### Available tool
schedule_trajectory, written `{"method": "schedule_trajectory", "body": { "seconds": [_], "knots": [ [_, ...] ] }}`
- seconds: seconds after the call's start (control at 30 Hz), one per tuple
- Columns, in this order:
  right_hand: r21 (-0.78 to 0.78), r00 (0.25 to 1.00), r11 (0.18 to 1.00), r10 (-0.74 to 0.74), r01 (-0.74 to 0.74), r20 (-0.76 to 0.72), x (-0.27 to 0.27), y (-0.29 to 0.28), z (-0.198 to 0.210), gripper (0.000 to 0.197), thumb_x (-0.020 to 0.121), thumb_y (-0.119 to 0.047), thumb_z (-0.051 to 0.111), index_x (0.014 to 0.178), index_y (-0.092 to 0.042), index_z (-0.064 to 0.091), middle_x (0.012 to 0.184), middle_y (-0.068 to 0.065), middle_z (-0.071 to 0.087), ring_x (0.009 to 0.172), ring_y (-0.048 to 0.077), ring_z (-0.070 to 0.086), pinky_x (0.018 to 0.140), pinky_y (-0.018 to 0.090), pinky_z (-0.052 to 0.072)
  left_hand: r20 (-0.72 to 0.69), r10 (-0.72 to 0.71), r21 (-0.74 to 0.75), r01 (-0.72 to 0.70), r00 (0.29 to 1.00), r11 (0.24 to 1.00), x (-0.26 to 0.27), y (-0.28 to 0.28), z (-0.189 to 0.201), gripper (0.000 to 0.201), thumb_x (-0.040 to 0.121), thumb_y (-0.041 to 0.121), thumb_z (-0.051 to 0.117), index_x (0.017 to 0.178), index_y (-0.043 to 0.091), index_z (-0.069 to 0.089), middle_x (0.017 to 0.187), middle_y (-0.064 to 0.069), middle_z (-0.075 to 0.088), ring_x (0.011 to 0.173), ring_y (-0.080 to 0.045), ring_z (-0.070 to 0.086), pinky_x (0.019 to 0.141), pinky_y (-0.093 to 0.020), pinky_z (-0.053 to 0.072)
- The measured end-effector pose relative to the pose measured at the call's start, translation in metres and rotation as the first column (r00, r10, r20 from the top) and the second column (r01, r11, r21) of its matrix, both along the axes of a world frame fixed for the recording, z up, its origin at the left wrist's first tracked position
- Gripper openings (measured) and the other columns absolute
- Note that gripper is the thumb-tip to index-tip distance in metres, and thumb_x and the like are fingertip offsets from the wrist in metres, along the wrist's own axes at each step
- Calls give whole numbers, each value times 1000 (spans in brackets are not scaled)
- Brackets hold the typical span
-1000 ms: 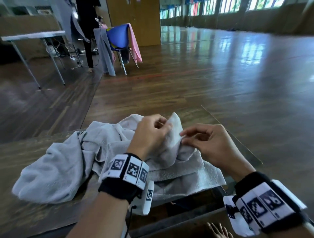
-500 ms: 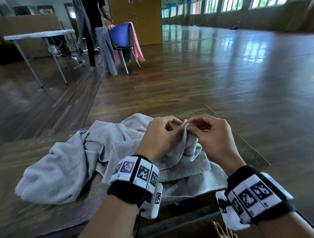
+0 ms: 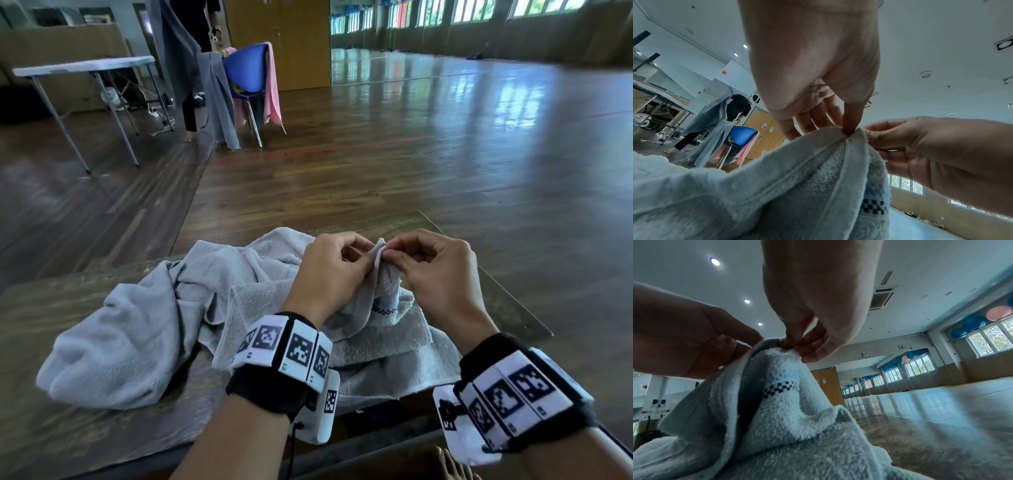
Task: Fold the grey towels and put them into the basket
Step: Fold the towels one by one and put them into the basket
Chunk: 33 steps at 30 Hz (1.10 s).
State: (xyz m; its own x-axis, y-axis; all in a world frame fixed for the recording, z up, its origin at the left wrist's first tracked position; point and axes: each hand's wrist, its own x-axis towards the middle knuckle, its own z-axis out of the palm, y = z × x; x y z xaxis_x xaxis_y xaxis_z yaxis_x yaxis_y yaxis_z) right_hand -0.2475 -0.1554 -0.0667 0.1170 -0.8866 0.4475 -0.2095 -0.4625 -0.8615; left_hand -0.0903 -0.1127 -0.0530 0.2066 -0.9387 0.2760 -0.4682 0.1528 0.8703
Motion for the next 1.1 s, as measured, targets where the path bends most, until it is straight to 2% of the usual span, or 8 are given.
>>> {"method": "schedule_trajectory", "body": {
  "seconds": [0.07,0.27,0.4,0.57,0.7,0.83,0.97,1.1],
  "knots": [
    [1,1000,1000,-4,4,-6,0,-1,0,13,78,-11,84,77,-23,79,73,-10,76,70,5,73,69,20,57,23,10,3,-10,1000,1000,0,0,0,30,87,51,70,85,22,75,72,3,74,68,-11,70,68,-36,61],
    [-18,1000,1000,-2,2,-14,1,0,-2,13,79,-11,84,76,-23,78,73,-13,75,69,-1,71,66,12,52,73,42,-4,-42,996,999,-1,-1,-1,25,89,44,70,79,21,73,69,6,72,64,-5,65,62,-26,56],
    [-31,999,1000,4,-6,-38,1,1,-1,13,79,-10,83,77,-22,78,73,-13,76,70,-1,71,67,11,51,88,37,-6,-37,995,999,0,0,-2,14,88,37,69,89,24,75,67,4,72,62,-6,65,62,-27,55],
    [-41,998,999,10,-12,-55,1,3,0,15,79,-8,82,76,-21,78,73,-14,75,71,-2,70,69,10,49,157,48,-29,-44,986,999,1,0,-3,12,85,29,69,92,26,78,63,10,69,59,1,61,59,-18,47],
    [-38,994,999,-2,-2,-109,1,3,-1,13,80,-8,82,80,-21,78,74,-14,75,72,3,70,68,12,51,227,56,-21,-52,972,998,3,1,-3,15,83,27,69,94,27,78,65,11,67,65,-2,63,63,-23,53],
    [16,985,999,49,-47,-162,3,2,-3,15,85,-10,79,96,-20,80,83,-14,75,80,3,72,75,19,57,277,40,-24,-35,960,999,5,1,-2,16,83,24,68,96,25,79,65,18,63,67,3,60,65,-19,50],
    [-1,984,997,77,-78,-163,3,1,-4,10,86,-13,79,92,-20,78,84,-12,75,81,3,70,77,20,57,249,42,-17,-39,968,999,5,3,0,10,85,34,69,91,28,75,69,11,67,65,-2,62,67,-32,58],
    [-20,992,999,41,-43,-119,3,-2,-5,8,87,-13,77,91,-19,73,83,-12,74,78,3,69,76,22,59,187,41,-47,-32,981,998,2,5,3,17,82,44,71,84,30,62,74,9,65,60,-2,57,60,-28,55]
  ]
}}
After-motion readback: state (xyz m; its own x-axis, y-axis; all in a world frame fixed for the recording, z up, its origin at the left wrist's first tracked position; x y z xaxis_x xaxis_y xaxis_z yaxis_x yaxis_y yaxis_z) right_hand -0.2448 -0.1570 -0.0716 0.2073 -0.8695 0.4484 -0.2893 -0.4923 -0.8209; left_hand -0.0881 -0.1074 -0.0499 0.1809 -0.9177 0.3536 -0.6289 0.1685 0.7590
